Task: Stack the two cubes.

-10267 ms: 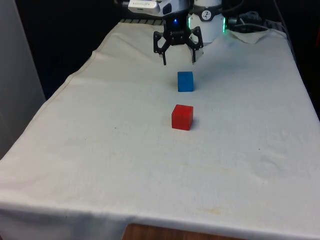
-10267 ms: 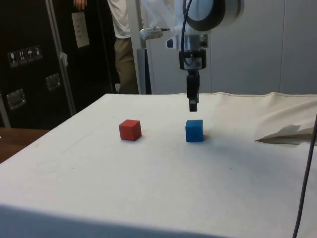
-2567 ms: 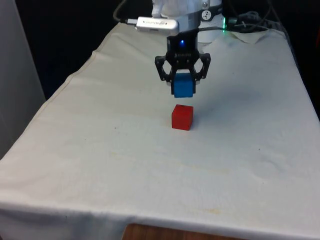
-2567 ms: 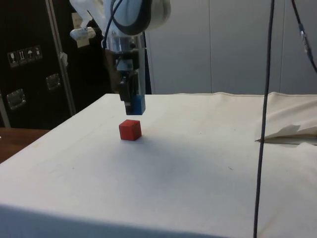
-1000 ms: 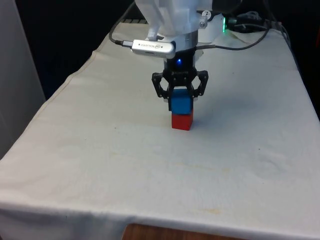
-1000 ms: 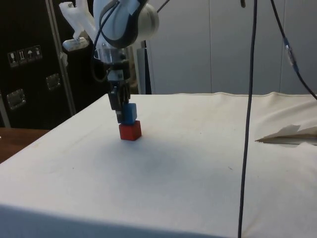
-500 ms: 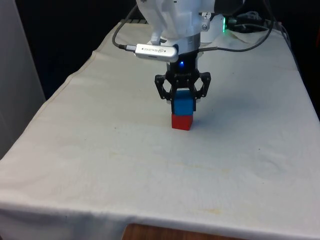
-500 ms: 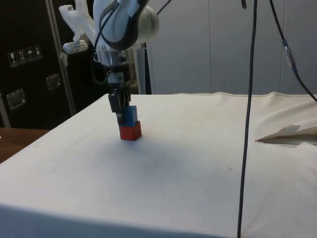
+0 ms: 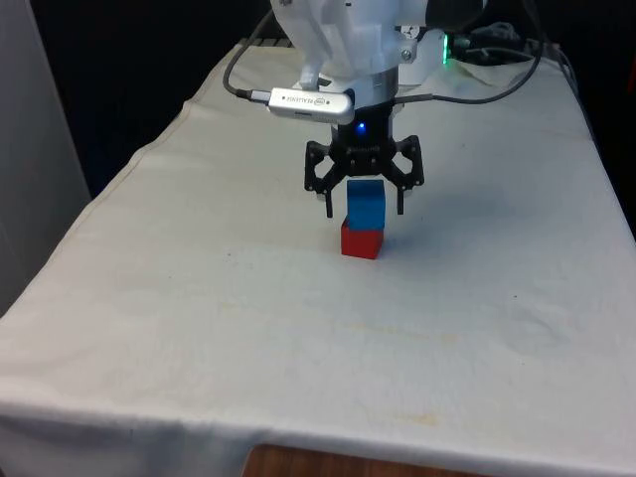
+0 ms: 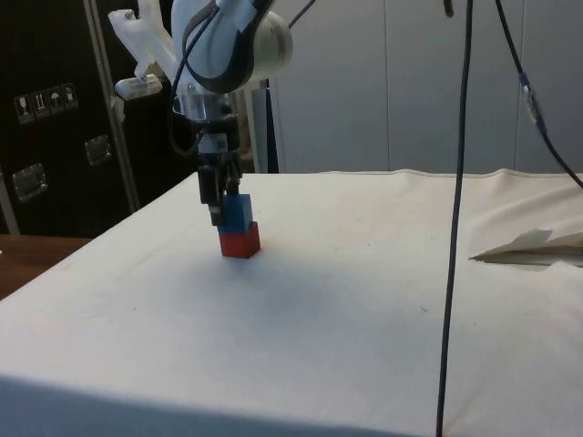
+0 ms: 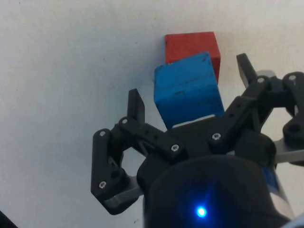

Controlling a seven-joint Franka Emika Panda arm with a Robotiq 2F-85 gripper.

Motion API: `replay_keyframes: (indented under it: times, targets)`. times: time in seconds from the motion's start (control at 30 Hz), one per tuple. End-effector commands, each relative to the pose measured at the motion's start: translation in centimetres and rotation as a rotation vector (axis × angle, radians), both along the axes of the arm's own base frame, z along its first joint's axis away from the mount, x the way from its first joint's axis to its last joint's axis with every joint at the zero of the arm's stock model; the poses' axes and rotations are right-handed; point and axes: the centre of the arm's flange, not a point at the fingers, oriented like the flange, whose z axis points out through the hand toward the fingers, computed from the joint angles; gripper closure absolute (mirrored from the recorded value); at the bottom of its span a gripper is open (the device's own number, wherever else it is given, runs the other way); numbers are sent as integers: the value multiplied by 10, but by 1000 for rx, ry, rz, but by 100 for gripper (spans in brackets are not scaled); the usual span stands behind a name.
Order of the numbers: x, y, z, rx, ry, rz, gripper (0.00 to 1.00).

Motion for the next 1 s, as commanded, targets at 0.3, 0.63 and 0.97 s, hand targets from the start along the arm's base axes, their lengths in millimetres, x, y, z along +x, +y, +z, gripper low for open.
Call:
replay_keyframes:
  times: [0.3, 0.63, 0.97]
  targets:
    - [2, -1, 14, 1, -9, -13, 0]
    - [2, -2, 43, 8, -12, -55, 0]
    - [0, -2, 75, 21, -21, -115, 0]
